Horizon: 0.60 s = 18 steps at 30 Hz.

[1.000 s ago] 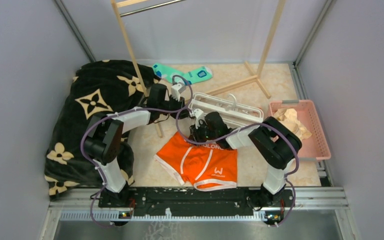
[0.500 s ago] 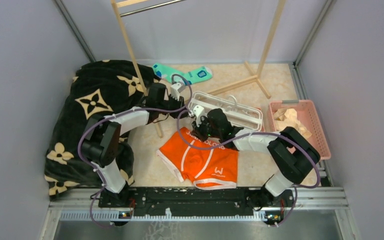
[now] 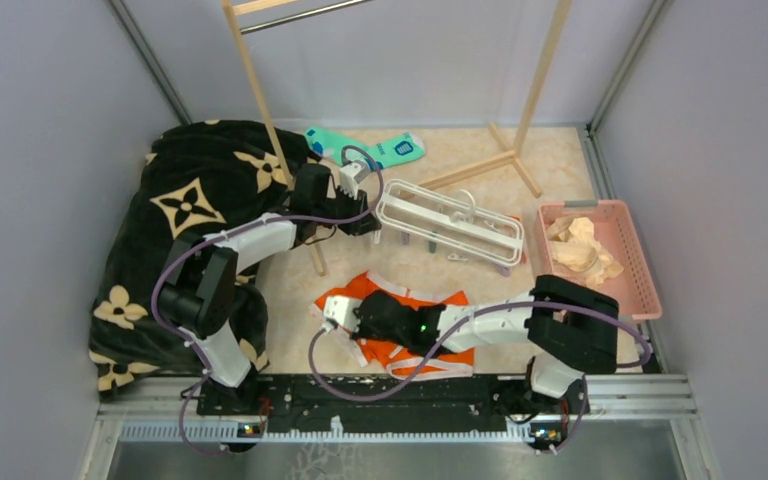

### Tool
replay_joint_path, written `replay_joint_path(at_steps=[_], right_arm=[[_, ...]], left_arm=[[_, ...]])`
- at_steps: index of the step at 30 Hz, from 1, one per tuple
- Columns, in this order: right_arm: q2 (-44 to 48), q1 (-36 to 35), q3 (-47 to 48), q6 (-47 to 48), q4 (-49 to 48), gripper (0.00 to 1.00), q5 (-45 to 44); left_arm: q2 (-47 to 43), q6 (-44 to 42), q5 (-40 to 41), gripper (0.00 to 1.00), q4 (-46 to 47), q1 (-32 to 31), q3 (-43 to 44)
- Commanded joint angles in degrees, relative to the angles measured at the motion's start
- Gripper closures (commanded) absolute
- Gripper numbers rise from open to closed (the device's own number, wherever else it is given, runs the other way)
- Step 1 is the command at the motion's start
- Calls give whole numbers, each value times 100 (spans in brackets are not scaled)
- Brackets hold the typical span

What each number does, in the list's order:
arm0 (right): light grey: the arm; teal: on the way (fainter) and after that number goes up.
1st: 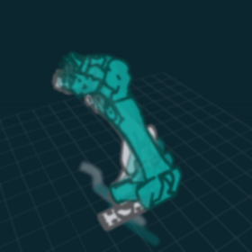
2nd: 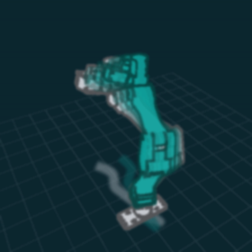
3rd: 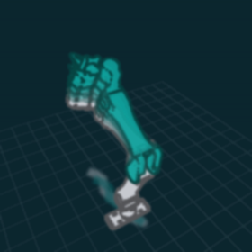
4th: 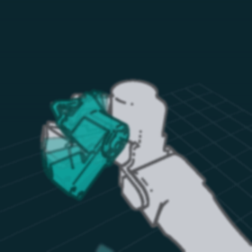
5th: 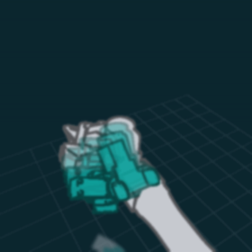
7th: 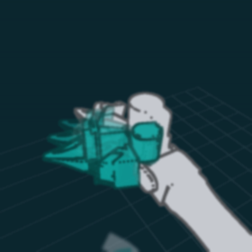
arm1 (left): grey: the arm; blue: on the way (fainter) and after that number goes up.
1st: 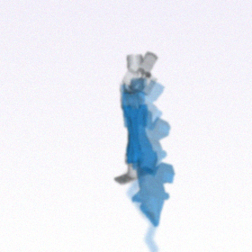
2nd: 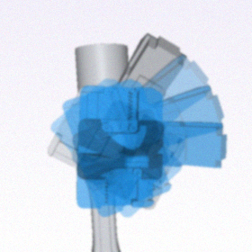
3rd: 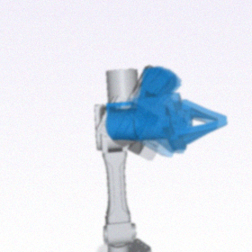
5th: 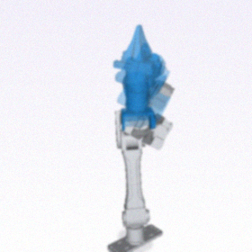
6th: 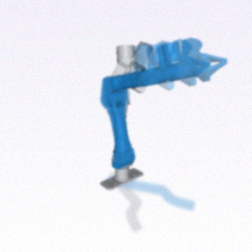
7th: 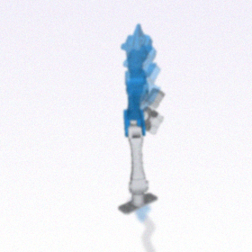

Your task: Clip the underwear to the hanger

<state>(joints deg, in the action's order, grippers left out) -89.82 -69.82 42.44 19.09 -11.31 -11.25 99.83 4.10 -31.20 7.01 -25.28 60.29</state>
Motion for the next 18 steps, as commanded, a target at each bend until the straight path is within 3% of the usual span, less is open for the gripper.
replay_joint_path(at_steps=[1, 6, 10, 15, 18], right_arm=[[-329, -854, 200, 336, 184, 95, -1004], [19, -1326, 70, 69, 162, 66, -1083], [1196, -1221, -301, -118, -287, 53, -1423], [2569, -168, -585, -908, -317, 44, -439], [2877, 777, -789, -1290, -369, 40, 313]], left_arm=[[-238, 22, 3, 100, 31, 39, 220], [-237, 22, -3, 100, 24, 33, 233], [-237, 4, 16, 100, -7, 36, 255], [-219, 12, 40, 100, -42, 41, 296], [-228, 36, 73, 100, -47, 49, 307]])
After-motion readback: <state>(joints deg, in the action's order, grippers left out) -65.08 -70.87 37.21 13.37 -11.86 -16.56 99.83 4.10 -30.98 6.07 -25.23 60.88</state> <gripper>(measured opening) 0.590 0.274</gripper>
